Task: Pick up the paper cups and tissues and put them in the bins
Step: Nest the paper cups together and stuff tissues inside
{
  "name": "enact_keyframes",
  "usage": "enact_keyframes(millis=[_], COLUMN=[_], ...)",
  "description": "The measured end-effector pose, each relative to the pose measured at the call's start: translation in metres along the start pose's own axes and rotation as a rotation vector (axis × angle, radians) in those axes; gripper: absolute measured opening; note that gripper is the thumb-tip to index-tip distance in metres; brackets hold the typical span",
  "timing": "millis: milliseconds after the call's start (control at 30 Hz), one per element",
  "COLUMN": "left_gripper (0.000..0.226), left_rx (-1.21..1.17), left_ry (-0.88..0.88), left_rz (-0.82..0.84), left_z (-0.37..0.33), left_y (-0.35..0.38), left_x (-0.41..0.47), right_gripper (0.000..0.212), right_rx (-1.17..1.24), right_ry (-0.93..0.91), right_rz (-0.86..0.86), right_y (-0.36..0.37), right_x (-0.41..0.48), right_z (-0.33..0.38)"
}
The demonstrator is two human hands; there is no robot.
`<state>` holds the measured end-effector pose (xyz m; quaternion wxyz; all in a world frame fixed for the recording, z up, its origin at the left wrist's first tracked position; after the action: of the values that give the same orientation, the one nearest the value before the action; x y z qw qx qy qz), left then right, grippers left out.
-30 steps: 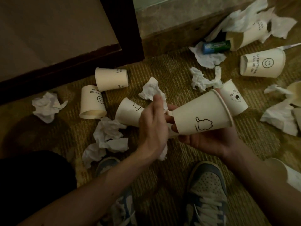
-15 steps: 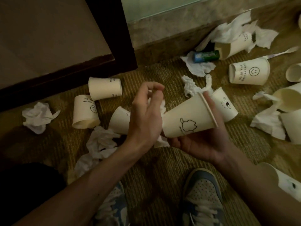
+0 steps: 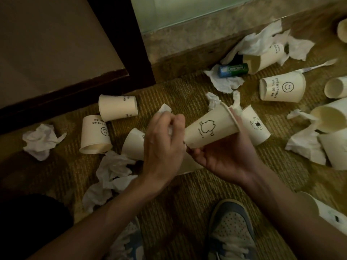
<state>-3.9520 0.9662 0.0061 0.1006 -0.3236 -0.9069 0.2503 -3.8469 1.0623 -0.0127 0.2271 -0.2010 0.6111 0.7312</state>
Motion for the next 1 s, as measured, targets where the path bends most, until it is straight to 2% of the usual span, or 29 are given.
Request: enact_keyframes(millis=[100, 200, 267, 333, 367, 433, 533, 567, 633, 700, 733, 767, 900, 1000], left_gripper=[0.040, 0.054, 0.073, 0.093, 0.094, 0.078, 0.049, 0.034, 0.015, 0.015, 0.017, 0.017, 0.026, 0.032], left_rx=[0.029, 0.100, 0.170, 0.263, 0.310, 0.340, 0.171, 0.075, -0.072, -0.141, -0.163, -0.178, -0.206, -0.209], left_ry=[0.041, 0.108, 0.149, 0.238, 0.265, 0.247, 0.069, -0.003, -0.086, -0.134, -0.150, -0.161, -0.188, -0.228], left_rz=[-0.024, 0.175, 0.309, 0.380, 0.393, 0.356, 0.260, 0.244, 0.242, 0.249, 0.249, 0.254, 0.293, 0.278], left_z=[-0.002, -0.004, -0.004, -0.004, -0.004, -0.002, 0.003, 0.006, 0.009, 0.011, 0.012, 0.013, 0.015, 0.017], left_y=[-0.008, -0.008, -0.009, -0.009, -0.008, -0.006, -0.009, -0.010, -0.010, -0.008, -0.007, -0.006, -0.004, -0.006], left_x=[0.014, 0.025, 0.032, 0.038, 0.040, 0.044, 0.051, 0.053, 0.060, 0.063, 0.064, 0.065, 0.063, 0.061], right_gripper=[0.083, 0.083, 0.079, 0.077, 0.077, 0.084, 0.093, 0.090, 0.069, 0.038, 0.031, 0.031, 0.050, 0.054], right_rx=[-0.163, -0.377, -0.470, -0.507, -0.517, -0.612, -0.962, -1.086, -1.316, -1.710, -1.939, -2.108, -2.408, -2.500], right_ry=[-0.027, -0.036, -0.026, -0.021, -0.009, 0.041, 0.129, 0.102, -0.071, -0.399, -0.559, -0.628, -0.425, -0.445], right_rz=[-0.129, -0.188, -0.203, -0.212, -0.216, -0.217, -0.242, -0.291, -0.423, -0.588, -0.653, -0.684, -0.696, -0.753], right_y=[-0.001, 0.002, 0.006, 0.010, 0.012, 0.015, 0.020, 0.022, 0.024, 0.021, 0.018, 0.012, -0.015, -0.020], right_x=[0.006, 0.012, 0.016, 0.021, 0.023, 0.027, 0.028, 0.029, 0.039, 0.053, 0.060, 0.068, 0.093, 0.102], right_z=[0.007, 0.018, 0.026, 0.035, 0.038, 0.044, 0.066, 0.077, 0.105, 0.133, 0.145, 0.154, 0.167, 0.167])
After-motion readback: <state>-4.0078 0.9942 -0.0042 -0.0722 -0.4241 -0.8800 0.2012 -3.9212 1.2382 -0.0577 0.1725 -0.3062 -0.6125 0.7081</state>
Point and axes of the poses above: each hand's wrist, its own x-axis towards the middle knuckle, its own y-axis out of the palm, z = x × y, the point moved 2 cm from there along x, towards the middle knuckle, and after that the axes turned 1 degree about -y, right-handed, at the moved point
